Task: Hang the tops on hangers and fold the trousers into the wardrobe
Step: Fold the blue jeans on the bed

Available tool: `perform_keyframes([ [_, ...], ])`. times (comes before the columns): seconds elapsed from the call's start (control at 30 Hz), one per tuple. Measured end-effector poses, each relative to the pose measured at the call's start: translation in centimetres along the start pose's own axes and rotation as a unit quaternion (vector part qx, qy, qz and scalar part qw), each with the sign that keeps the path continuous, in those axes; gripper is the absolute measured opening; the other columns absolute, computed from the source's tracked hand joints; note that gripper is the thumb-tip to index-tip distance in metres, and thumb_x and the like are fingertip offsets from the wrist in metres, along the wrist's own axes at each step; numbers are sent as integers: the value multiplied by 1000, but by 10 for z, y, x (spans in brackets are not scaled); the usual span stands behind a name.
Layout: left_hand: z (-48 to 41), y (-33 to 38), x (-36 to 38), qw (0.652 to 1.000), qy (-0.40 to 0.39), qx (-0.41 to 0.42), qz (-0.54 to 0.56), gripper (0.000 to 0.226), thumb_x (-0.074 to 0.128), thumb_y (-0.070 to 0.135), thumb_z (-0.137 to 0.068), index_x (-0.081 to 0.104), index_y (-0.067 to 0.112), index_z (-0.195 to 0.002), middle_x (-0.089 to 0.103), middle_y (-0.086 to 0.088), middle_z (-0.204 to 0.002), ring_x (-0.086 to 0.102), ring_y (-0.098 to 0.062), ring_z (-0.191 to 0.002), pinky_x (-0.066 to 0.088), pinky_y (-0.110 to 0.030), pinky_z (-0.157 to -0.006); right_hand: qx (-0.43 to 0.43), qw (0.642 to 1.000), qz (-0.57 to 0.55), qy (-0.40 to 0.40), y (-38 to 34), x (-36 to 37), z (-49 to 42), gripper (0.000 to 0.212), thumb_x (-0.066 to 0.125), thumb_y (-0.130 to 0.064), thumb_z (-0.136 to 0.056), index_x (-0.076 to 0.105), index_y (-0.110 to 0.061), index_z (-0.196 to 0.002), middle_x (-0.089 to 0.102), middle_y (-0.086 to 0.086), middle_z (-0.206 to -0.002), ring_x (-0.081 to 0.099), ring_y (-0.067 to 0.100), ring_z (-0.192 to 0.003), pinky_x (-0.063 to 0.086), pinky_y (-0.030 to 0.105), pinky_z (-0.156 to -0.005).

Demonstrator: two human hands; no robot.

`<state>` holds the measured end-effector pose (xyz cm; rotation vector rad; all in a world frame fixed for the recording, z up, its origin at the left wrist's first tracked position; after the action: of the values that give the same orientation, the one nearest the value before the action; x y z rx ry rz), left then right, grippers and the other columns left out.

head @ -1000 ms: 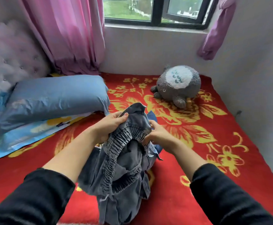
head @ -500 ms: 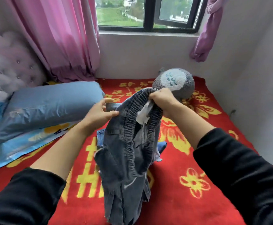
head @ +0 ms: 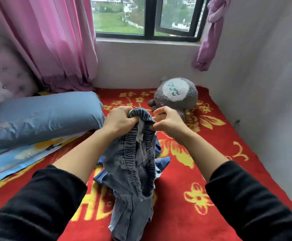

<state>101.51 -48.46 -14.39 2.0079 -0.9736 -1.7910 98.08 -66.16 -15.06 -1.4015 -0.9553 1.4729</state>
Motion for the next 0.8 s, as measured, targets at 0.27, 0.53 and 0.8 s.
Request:
perform_keyframes([
  [0.27,-8,15,4,980,70,-45,181,20,60,24,-81,56,10,-67,54,3,-62,49,-13,-61,45,-38,-63,244,961,128,27,149,55,58,53,69,-45,-77,50,-15,-116,50,5,-112,52,29,-112,45,35,-88],
  [0.53,-7,-6,-39,945,179,-133,237,20,60,22,-83,64,2,-82,59,-4,-73,51,-16,-71,50,-42,-70,267,935,-228,49,106,34,33,19,45,-11,-97,59,-3,-107,64,14,-92,63,25,-72,54,34,-59],
  [0.8,-18,2,-95,942,267,-136,148,26,64,18,-78,52,14,-101,56,-1,-88,51,-23,-83,41,-34,-74,-40,922,-306,232,-128,-118,3,22,43,-10,-95,54,-6,-76,56,5,-52,56,16,-41,51,26,-45],
])
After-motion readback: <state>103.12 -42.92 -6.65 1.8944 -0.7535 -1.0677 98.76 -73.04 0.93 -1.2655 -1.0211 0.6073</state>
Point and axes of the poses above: each hand's wrist, its own z-axis away from the middle knuckle, its own x-axis out of the palm, y = z × x, the point moved 2 cm from there along -z, towards the middle knuckle
